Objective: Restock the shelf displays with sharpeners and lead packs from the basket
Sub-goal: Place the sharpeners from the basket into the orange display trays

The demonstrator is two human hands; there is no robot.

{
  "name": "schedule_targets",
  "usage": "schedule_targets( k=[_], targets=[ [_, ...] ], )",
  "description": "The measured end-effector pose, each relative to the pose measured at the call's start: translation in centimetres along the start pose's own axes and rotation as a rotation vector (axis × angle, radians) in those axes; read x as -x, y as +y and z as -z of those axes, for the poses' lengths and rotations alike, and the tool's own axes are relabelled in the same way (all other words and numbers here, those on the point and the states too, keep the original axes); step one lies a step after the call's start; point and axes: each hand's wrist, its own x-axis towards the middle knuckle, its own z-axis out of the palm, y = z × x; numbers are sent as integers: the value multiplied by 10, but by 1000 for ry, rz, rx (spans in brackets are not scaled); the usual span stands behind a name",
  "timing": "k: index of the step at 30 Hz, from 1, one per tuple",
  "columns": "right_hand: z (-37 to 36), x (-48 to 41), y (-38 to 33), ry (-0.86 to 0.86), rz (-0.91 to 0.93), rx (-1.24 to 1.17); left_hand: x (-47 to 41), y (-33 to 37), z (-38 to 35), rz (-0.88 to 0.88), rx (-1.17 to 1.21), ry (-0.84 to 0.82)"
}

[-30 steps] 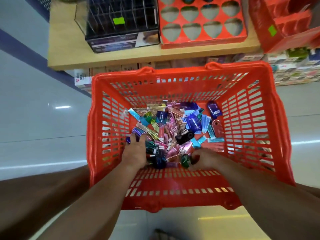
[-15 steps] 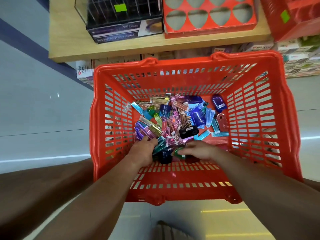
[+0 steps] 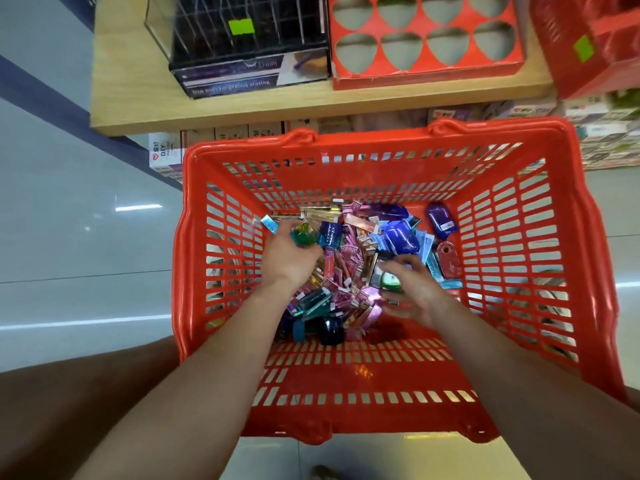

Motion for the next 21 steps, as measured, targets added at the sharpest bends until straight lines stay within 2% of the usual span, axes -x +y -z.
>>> schedule_targets(
  k=[2, 3, 6, 7, 9, 11, 14, 16, 17, 19, 21],
  targets=[
    [-7, -5, -6, 105, 18, 22, -14, 5, 3, -8, -164, -12],
    [-11, -10, -6, 184, 69, 120, -18, 6, 3, -4, -276, -41],
    [-18, -21, -2, 395, 242, 626, -21, 7, 1, -37, -529, -60],
    [-19, -23, 1, 414, 273, 684, -22, 4, 1, -56, -577, -39],
    [-19, -21, 7, 403, 318, 733, -26, -2, 2, -69, -590, 14],
    [-18, -18, 12, 383, 361, 776, -28, -6, 5, -50, -488, 40],
    [-14, -11, 5, 319, 354, 609, -19, 5, 11, 22, -36, 10],
    [-11, -4, -8, 161, 274, 269, -5, 18, 15, 144, 354, -97],
    [-10, 5, -16, 52, 230, 69, 3, 24, 16, 189, 465, -161],
    [-8, 24, -35, -164, 195, -207, 17, 38, 15, 184, 515, -261],
    [-6, 44, -54, -291, 223, -300, 31, 53, 16, 144, 525, -319]
  ],
)
